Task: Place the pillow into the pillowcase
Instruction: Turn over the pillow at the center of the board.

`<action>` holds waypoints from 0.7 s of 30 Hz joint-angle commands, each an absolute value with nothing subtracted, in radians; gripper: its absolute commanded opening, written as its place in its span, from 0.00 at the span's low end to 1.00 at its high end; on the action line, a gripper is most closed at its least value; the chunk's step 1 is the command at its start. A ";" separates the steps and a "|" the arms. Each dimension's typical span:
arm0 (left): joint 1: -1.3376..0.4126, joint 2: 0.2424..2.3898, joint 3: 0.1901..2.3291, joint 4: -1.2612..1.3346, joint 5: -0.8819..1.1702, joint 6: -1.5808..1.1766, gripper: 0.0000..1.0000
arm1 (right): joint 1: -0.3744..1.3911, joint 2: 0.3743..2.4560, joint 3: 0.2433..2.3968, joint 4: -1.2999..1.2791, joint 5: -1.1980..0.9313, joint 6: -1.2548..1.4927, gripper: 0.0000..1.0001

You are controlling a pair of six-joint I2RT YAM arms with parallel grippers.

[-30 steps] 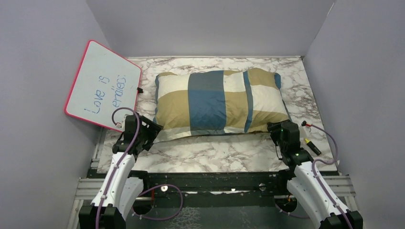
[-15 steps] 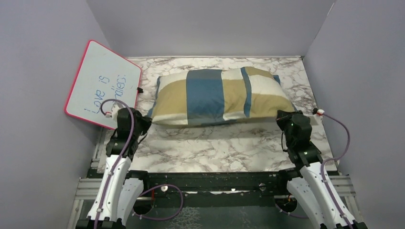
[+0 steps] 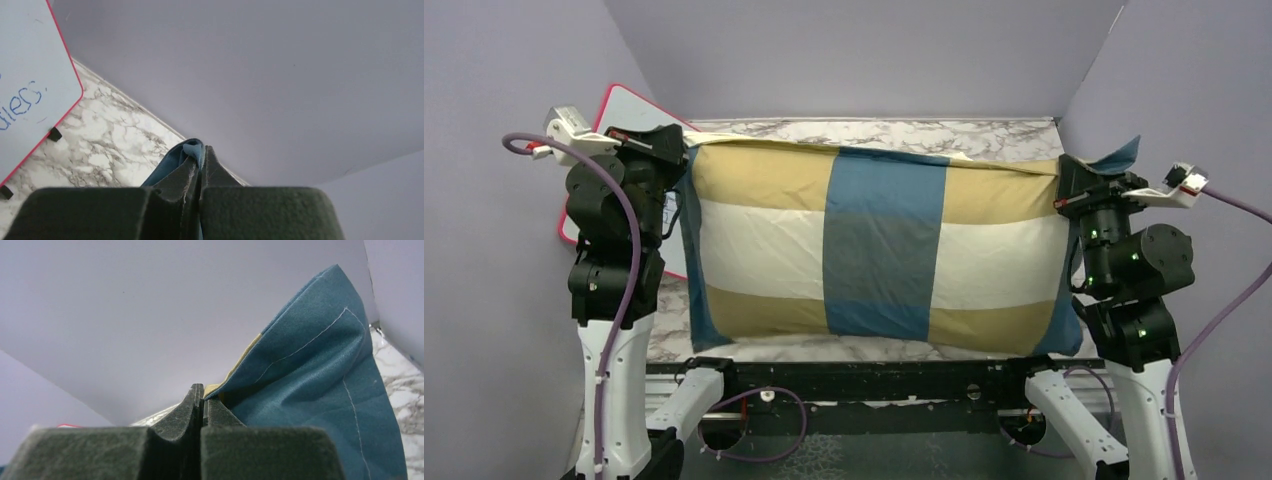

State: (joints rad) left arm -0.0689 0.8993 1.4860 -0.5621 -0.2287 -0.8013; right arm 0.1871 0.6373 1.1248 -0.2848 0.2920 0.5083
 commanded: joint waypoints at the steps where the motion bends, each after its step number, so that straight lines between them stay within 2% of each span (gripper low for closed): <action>1: -0.049 1.008 1.472 -0.467 -0.385 -0.743 0.00 | 0.173 0.729 1.107 -0.151 0.345 0.337 0.00; 4: -0.048 1.041 1.315 -0.358 -0.372 -0.758 0.00 | 0.173 0.840 1.044 -0.123 0.309 0.320 0.00; 7: -0.049 1.099 1.146 -0.234 -0.371 -0.770 0.00 | 0.173 0.948 0.935 0.026 0.288 0.296 0.00; 10: -0.049 1.218 1.061 -0.146 -0.368 -0.780 0.00 | 0.172 1.107 0.913 0.117 0.302 0.287 0.00; 15: -0.049 1.418 1.079 -0.070 -0.375 -0.760 0.00 | 0.170 1.391 1.017 0.142 0.254 0.293 0.00; 21: -0.049 1.594 1.271 -0.056 -0.360 -0.692 0.00 | 0.171 1.552 1.190 0.167 0.334 0.234 0.00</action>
State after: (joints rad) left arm -0.0586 1.5200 1.1133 -0.1356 -0.3164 -0.7547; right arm 0.1772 1.5047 1.0542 0.0608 0.2661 0.2947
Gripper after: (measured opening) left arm 0.003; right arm 0.012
